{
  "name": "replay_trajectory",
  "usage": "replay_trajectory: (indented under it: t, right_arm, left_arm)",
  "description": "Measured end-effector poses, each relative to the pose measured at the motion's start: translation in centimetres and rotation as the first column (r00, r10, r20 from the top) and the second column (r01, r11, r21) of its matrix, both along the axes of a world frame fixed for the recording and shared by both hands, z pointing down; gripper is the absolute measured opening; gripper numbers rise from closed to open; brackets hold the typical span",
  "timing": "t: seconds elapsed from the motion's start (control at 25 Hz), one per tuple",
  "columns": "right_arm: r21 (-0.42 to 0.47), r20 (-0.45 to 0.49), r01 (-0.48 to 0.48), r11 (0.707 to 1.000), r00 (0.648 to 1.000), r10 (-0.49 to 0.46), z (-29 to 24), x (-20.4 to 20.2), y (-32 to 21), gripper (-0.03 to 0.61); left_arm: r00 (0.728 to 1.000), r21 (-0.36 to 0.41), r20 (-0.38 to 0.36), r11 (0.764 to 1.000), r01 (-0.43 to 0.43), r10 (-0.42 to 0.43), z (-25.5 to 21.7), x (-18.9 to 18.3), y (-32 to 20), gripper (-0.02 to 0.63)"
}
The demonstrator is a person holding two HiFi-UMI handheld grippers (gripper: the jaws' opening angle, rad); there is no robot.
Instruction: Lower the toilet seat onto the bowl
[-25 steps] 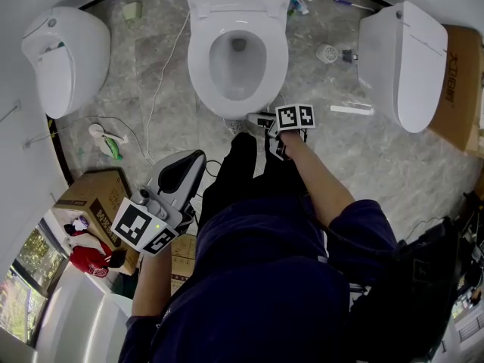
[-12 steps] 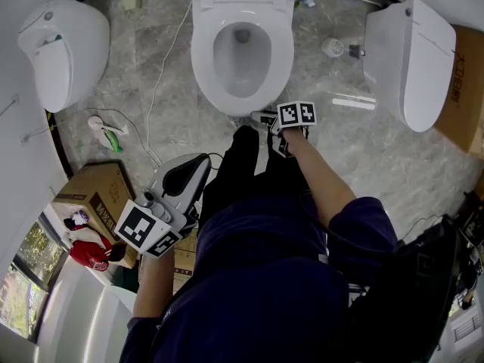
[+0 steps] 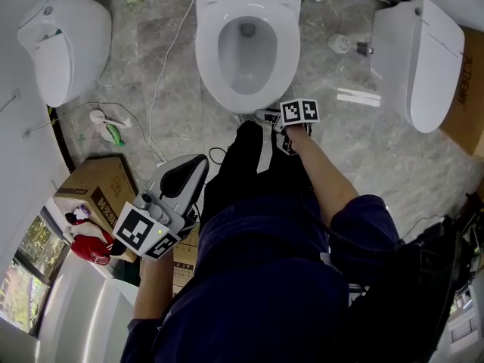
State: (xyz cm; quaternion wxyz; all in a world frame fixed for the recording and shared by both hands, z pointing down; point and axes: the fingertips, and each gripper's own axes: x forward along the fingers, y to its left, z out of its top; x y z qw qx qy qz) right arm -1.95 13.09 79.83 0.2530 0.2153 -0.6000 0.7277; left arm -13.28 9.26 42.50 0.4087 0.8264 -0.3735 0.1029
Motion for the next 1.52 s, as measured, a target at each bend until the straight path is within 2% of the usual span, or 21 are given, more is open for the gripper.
replay_trajectory:
  t: [0.48,1.52]
  right_arm:
    - [-0.028,-0.018,0.038,0.999,0.999,-0.039,2.7,0.2,1.0,0.184]
    - [-0.139,-0.087,0.097,0.986,0.99,-0.109,8.0,0.3,2.5,0.17]
  left_arm:
    - [0.999,-0.034,0.033,0.999,0.018,-0.017,1.2,-0.7,0.7,0.003]
    - [0.999,-0.12,0.036,0.992,0.031,-0.027,4.1,-0.4,-0.7,0.003]
